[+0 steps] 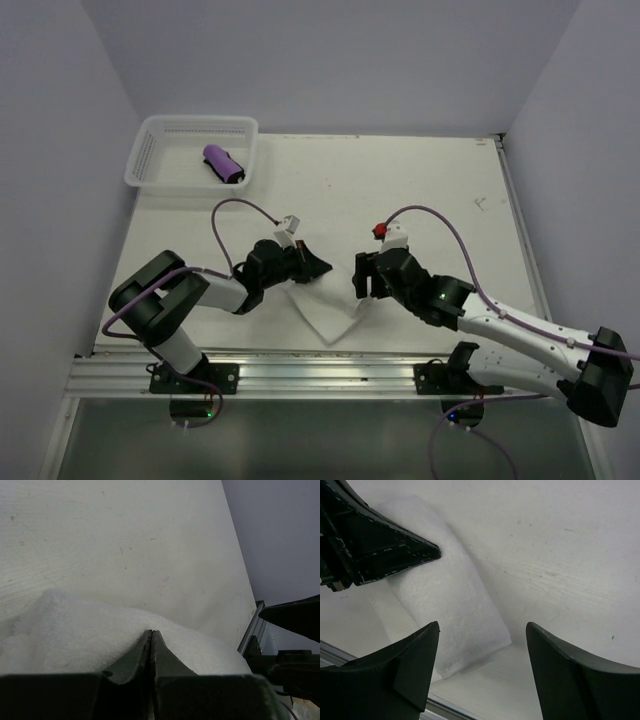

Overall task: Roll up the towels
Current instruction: Roll the towel

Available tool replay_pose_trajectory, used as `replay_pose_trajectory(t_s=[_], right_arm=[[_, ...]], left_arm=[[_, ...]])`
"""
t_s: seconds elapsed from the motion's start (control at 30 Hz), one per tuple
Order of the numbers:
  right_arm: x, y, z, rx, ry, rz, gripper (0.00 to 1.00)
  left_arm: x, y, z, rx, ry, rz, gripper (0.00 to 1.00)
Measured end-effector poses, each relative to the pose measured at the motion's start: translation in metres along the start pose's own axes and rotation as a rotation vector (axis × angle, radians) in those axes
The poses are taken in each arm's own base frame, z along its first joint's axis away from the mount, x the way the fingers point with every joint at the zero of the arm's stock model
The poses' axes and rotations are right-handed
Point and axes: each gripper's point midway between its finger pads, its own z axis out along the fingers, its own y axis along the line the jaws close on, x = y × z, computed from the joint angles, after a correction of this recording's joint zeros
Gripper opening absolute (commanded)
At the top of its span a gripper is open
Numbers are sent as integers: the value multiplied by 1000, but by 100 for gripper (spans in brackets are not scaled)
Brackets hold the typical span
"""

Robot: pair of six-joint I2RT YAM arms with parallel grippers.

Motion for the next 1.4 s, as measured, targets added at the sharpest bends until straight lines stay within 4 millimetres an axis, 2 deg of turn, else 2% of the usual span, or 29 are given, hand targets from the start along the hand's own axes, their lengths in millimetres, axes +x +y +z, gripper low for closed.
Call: replay_pose_trajectory(t_s=[0.3,0.67,0.93,1.13,1.27,1.4], right_arm=[[45,0,29,-111,178,123,76],[77,26,45,-292,250,171,76],[83,37,47,-366,235,184,70],[88,49,52,-382,260,162,58],[89,59,55,-389,281,141,36],[88,62,54,-375,282,109,26]], left_arm=[[0,0,-1,1,-1,0,4],[3,3,-8,-10,4,-3,4],[3,6,-14,-27,-6,-5,2],[2,9,-19,-46,-27,-9,1],[0,12,-21,-70,-37,-10,2],[-2,13,-22,-91,-37,-9,2]])
